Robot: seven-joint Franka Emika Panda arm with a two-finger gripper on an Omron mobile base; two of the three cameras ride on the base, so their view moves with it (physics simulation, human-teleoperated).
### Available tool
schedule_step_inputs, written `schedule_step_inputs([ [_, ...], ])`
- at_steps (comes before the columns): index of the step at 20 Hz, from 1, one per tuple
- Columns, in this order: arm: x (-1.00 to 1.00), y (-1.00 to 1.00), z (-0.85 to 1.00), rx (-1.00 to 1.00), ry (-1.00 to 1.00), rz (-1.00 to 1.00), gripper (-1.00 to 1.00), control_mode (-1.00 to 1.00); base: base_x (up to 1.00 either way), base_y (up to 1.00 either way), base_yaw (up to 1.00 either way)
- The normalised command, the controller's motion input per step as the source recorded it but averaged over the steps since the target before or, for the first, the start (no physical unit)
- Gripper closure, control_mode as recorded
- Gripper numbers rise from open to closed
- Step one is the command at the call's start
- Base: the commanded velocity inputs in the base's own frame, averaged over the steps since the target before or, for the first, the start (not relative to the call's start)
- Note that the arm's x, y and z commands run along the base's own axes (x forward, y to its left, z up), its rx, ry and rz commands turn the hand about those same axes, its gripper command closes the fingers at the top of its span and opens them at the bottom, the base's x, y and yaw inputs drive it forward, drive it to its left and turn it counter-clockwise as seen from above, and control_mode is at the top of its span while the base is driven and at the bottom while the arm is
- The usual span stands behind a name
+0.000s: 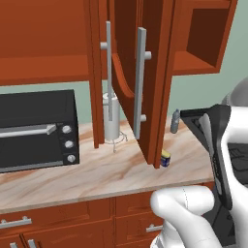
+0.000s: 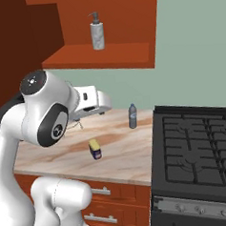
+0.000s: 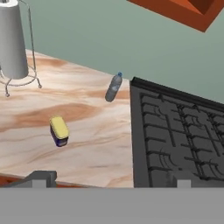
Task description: Pick the canned food and canned food from the counter and place them in the cabinets closest to them.
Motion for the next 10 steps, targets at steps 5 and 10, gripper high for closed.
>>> schedule_step_inputs([
  [5,0.0,0.28,-0.01,0.01,0.0,0.0,-1.0,-1.0,0.0,0.0,0.0],
  [10,0.0,0.16,0.0,0.05,0.03,0.0,-1.0,-1.0,0.0,0.0,0.0],
])
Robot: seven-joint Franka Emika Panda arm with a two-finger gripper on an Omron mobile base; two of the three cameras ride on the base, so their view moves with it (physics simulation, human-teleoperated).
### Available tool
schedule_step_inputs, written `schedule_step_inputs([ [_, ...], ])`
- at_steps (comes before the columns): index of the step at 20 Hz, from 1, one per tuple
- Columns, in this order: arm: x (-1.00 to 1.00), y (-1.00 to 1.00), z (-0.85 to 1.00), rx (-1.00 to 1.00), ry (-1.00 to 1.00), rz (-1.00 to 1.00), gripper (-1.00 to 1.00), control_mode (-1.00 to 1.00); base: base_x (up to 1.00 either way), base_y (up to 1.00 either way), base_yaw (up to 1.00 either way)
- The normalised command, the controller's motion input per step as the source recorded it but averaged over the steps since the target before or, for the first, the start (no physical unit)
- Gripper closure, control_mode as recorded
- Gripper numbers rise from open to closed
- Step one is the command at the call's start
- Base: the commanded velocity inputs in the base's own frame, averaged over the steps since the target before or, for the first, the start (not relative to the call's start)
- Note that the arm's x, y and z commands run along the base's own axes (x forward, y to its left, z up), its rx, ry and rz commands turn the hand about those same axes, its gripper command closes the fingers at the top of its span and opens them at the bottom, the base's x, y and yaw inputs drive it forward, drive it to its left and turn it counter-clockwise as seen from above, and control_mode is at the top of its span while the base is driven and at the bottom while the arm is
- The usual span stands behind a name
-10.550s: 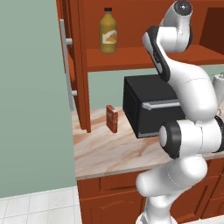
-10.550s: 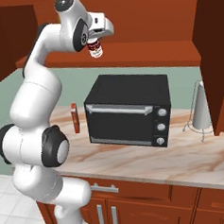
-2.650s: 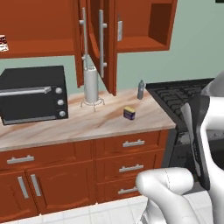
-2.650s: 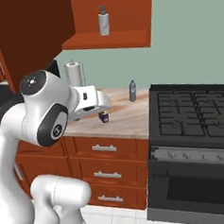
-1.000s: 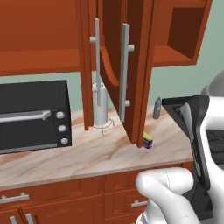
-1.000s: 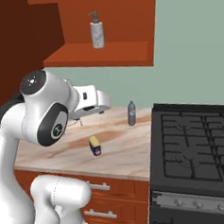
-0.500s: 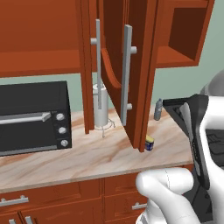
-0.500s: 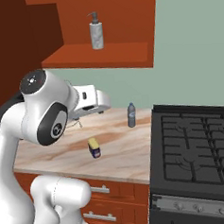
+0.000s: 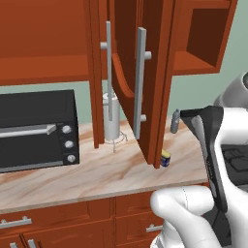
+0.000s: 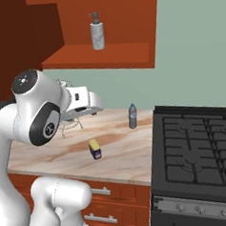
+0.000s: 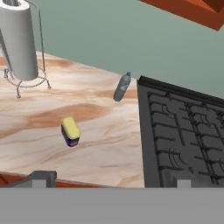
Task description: Pick the canned food and canned food from the counter and place them in the cabinets closest to them.
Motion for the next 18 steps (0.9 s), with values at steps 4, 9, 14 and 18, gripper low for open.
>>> schedule_step_inputs([
  [4,0.0,0.0,-0.02,0.12,0.06,0.02,-1.0,-1.0,0.0,0.0,0.0],
  [9,-0.01,-0.03,-0.02,0.13,0.05,0.05,-1.0,-1.0,0.0,0.0,0.0],
  [14,0.0,-0.01,-0.01,0.13,0.03,0.04,-1.0,-1.0,0.0,0.0,0.0],
  [18,0.0,0.0,0.0,0.05,0.01,0.04,-1.0,-1.0,0.0,0.0,0.0],
])
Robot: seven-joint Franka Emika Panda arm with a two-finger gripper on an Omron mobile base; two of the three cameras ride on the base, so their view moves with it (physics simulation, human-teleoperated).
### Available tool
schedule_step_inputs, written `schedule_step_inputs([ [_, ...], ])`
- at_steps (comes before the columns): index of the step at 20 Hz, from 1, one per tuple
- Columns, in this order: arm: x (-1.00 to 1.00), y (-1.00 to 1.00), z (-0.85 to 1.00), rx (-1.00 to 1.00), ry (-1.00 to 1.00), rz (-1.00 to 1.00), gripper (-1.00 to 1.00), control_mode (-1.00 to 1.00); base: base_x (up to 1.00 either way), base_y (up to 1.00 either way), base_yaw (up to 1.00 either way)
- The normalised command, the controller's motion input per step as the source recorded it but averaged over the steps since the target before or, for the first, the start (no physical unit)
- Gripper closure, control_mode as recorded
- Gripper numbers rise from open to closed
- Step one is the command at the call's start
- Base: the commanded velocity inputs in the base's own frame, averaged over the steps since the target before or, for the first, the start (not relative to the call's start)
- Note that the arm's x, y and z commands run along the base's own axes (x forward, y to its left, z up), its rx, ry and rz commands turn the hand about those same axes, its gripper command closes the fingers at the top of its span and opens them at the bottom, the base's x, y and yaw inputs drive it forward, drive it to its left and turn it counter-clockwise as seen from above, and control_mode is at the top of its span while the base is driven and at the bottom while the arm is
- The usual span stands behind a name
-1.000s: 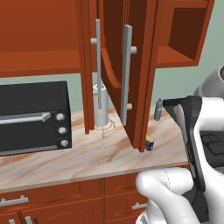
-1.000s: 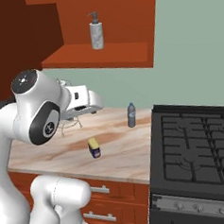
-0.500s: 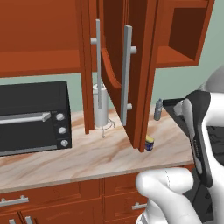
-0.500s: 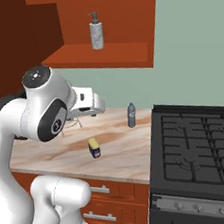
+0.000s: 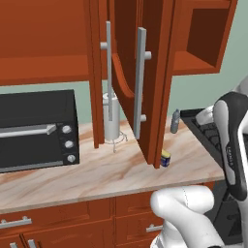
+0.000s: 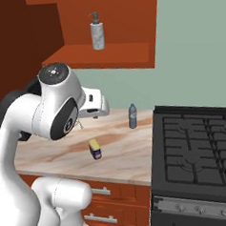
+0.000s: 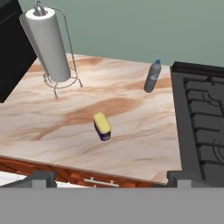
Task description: Pick the canned food and canned food from the counter and place them in the cabinets closest to them.
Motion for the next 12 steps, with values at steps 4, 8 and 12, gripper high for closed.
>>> schedule_step_inputs([
  [4,0.0,0.0,0.0,0.0,0.0,0.0,-1.0,-1.0,0.0,0.0,0.0],
  [8,0.0,0.09,-0.1,0.0,0.0,0.0,-1.0,-1.0,0.0,0.0,0.0],
  [12,0.0,0.08,-0.31,0.01,0.01,0.0,-1.0,-1.0,0.0,0.0,0.0],
])
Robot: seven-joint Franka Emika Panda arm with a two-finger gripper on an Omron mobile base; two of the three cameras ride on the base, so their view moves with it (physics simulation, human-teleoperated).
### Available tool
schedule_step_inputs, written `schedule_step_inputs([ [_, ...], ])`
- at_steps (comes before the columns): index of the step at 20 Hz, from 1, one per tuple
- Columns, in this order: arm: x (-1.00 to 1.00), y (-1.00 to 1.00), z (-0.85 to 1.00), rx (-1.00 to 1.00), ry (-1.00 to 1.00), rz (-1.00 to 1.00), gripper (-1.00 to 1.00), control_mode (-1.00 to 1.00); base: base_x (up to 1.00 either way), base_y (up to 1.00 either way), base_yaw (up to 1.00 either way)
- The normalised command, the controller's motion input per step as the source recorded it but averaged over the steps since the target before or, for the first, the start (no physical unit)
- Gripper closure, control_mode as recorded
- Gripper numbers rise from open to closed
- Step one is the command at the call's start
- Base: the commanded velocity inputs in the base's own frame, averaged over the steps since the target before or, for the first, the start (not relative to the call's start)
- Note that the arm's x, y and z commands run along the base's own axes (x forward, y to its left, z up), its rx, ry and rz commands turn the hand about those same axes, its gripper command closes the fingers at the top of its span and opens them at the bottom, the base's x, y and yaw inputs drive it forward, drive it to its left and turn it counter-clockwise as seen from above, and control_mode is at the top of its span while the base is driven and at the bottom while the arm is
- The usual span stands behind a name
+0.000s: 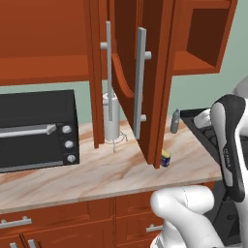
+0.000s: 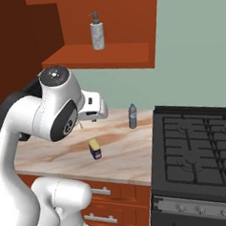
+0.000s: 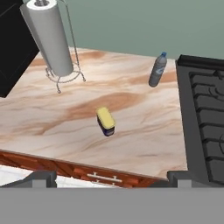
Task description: Pick the canned food and canned food from the counter and place them in the cabinets closest to them.
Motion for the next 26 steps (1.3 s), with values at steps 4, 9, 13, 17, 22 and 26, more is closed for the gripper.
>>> schedule_step_inputs([
  [4,0.0,0.01,-0.37,0.04,0.04,0.03,-1.0,-1.0,0.0,0.0,0.0],
  [9,0.07,0.0,-0.32,0.03,0.02,0.03,-1.0,-1.0,0.0,0.0,0.0],
  [13,0.21,0.05,-0.31,0.0,0.0,0.03,-1.0,-1.0,0.0,0.0,0.0],
  [17,0.23,0.07,-0.34,0.0,0.0,0.03,-1.0,-1.0,0.0,0.0,0.0],
  [22,0.3,0.1,-0.31,0.0,0.0,0.03,-1.0,-1.0,0.0,0.0,0.0],
  [26,0.35,0.15,-0.3,0.0,0.0,0.03,-1.0,-1.0,0.0,0.0,0.0],
])
